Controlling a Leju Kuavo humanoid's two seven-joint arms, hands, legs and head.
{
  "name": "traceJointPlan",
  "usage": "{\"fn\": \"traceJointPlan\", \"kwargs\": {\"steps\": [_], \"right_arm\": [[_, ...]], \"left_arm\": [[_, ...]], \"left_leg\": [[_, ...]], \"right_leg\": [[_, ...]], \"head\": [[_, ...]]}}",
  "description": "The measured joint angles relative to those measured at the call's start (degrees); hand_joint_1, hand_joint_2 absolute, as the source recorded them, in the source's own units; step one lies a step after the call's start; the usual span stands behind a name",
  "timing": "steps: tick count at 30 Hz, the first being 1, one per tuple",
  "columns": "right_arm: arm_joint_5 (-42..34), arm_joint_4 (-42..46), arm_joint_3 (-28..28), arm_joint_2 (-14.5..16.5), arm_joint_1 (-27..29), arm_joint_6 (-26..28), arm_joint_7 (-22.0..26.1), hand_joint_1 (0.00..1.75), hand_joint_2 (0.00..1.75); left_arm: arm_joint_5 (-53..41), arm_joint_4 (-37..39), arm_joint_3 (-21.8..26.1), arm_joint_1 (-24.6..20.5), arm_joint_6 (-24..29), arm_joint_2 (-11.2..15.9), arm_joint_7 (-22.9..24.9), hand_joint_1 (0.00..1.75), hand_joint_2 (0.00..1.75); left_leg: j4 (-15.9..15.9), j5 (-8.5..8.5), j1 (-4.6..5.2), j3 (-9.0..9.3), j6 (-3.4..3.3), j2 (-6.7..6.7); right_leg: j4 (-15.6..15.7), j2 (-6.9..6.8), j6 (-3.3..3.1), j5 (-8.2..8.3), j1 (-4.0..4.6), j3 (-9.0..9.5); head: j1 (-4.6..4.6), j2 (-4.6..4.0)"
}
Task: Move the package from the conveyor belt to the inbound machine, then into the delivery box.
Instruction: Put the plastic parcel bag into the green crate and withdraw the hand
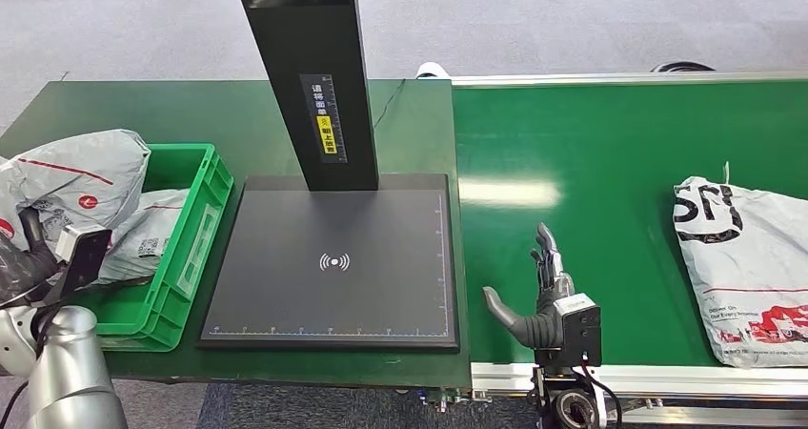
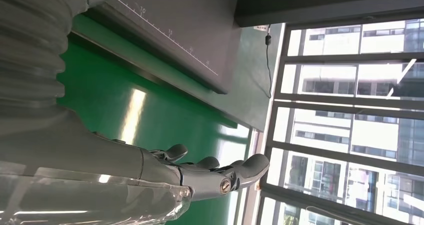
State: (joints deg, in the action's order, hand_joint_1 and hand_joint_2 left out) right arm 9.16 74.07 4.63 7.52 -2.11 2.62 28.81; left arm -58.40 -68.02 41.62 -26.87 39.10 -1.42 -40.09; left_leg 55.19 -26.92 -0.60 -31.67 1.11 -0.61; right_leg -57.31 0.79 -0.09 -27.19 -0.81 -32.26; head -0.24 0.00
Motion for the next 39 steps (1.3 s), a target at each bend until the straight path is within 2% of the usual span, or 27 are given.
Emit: {"fn": "traceJointPlan", "kwargs": {"steps": [4, 7, 8, 11, 12, 14, 20, 24, 28, 31, 32, 34, 36, 39], "right_arm": [[0.00, 0.01, 0.01, 0.00, 0.04, 0.09, 0.00, 0.00, 1.75], [0.00, 0.19, 0.01, 0.00, 0.16, 0.47, -0.07, 0.00, 1.75], [0.00, 0.34, 0.01, 0.00, 0.23, 0.55, -0.18, 0.00, 1.75], [0.00, 0.87, 0.02, -0.01, 0.39, 0.57, -0.83, 0.00, 1.75], [0.00, 1.02, 0.02, -0.02, 0.42, 0.57, -1.00, 0.00, 1.75], [0.00, 1.24, 0.01, -0.09, 0.44, 0.49, -1.19, 0.00, 1.75], [0.00, 1.29, -0.01, -0.57, 0.24, -0.26, -1.27, 0.00, 1.75], [0.00, 1.25, -0.02, -0.82, -0.52, -0.51, -1.27, 0.00, 1.75], [0.08, 0.97, -0.04, -1.07, -0.97, -0.79, -1.28, 0.00, 1.75], [0.61, 0.67, -0.04, -1.09, -1.20, -1.06, -1.45, 0.00, 1.75], [0.82, 0.61, -0.04, -1.09, -1.19, -1.11, -1.52, 0.00, 1.75], [1.04, 0.60, -0.03, -1.05, -1.04, -1.11, -1.60, 0.00, 1.75], [1.09, 0.62, -0.01, -1.01, -0.74, -1.02, -1.61, 0.00, 1.75], [0.99, 0.63, 0.01, -0.98, -0.25, -0.50, -1.55, 0.00, 1.75]], "left_arm": [[-0.62, 0.01, 0.30, -0.24, -0.01, -0.01, 0.00, 1.75, 1.75], [-5.62, 0.52, 1.18, -1.14, -0.01, -0.08, 0.49, 1.73, 1.75], [-9.00, 0.95, 1.76, -1.69, -0.02, -0.10, 1.45, 1.61, 1.75], [-20.95, 4.18, 2.85, -3.37, -0.02, 0.31, 8.88, 0.36, 1.75], [-23.46, 6.28, 2.39, -3.85, -0.02, 0.75, 12.24, 0.04, 1.75], [-25.17, 11.23, -0.18, -4.49, -0.02, 1.97, 17.72, 0.00, 1.75], [-26.25, 20.47, -12.81, -4.77, -1.26, 4.67, 26.56, 0.00, 1.75], [-27.43, 25.23, -20.42, -5.76, -4.97, 6.57, 31.52, 0.00, 0.00], [-26.57, 29.43, -25.14, -7.28, -10.77, 8.08, 36.34, 0.00, 0.00], [-23.37, 30.91, -26.49, -7.98, -10.45, 8.62, 39.83, 0.00, 0.00], [-20.59, 30.78, -26.58, -8.00, -8.44, 8.73, 38.97, 0.00, 0.00], [-12.69, 28.99, -26.49, -7.35, -3.51, 8.79, 33.85, 0.00, 0.00], [-3.40, 24.90, -25.90, -5.49, -0.53, 8.20, 25.05, 0.00, 0.00], [9.75, 18.01, -24.82, -2.01, 0.00, 6.05, 12.24, 0.00, 0.00]], "left_leg": [[0.00, 0.00, 0.00, 0.00, 0.00, 0.00], [0.00, 0.00, 0.00, 0.00, 0.00, -0.01], [0.00, 0.00, 0.00, 0.00, 0.00, -0.01], [0.01, 0.00, 0.00, 0.02, 0.00, 0.00], [0.01, 0.00, 0.00, 0.03, 0.00, 0.00], [0.02, 0.00, 0.00, 0.05, 0.00, -0.01], [0.03, 0.01, 0.04, 0.04, 0.00, -0.17], [0.01, 0.13, 0.05, 0.05, -0.07, -0.66], [-0.01, 0.36, 0.05, 0.12, -0.06, -1.06], [-0.01, 0.49, 0.07, 0.13, -0.09, -1.22], [-0.01, 0.52, 0.08, 0.15, -0.10, -1.27], [-0.01, 0.55, 0.11, 0.22, -0.10, -1.35], [-0.01, 0.55, 0.11, 0.27, -0.10, -1.36], [-0.01, 0.55, 0.10, 0.20, -0.10, -1.26]], "right_leg": [[0.00, 0.00, 0.00, 0.00, 0.01, -0.01], [0.00, 0.00, 0.00, 0.00, 0.01, -0.01], [0.00, 0.00, 0.00, 0.00, 0.01, -0.01], [0.00, 0.00, 0.00, 0.00, 0.00, 0.00], [0.00, 0.00, 0.00, 0.01, 0.00, 0.00], [0.00, 0.00, 0.00, 0.01, 0.00, 0.01], [0.00, -0.18, 0.01, 0.00, -0.06, 0.07], [0.02, -0.73, 0.01, -0.03, -0.07, 0.24], [0.02, -1.08, 0.02, -0.03, -0.07, 0.40], [0.02, -1.26, 0.06, 0.01, -0.09, 0.50], [0.02, -1.31, 0.07, 0.02, -0.10, 0.54], [0.02, -1.38, 0.08, 0.02, -0.12, 0.62], [0.02, -1.39, 0.08, 0.02, -0.12, 0.63], [0.03, -1.35, 0.07, 0.08, -0.11, 0.58]], "head": [[0.00, 0.00], [0.00, 0.00], [-0.01, 0.00], [-0.01, 0.00], [-0.01, 0.00], [-0.01, 0.00], [-0.01, 0.00], [-0.02, 0.00], [-0.02, 0.00], [-0.01, 0.00], [-0.02, 0.00], [-0.03, 0.00], [-0.03, 0.00], [-0.01, 0.00]]}}
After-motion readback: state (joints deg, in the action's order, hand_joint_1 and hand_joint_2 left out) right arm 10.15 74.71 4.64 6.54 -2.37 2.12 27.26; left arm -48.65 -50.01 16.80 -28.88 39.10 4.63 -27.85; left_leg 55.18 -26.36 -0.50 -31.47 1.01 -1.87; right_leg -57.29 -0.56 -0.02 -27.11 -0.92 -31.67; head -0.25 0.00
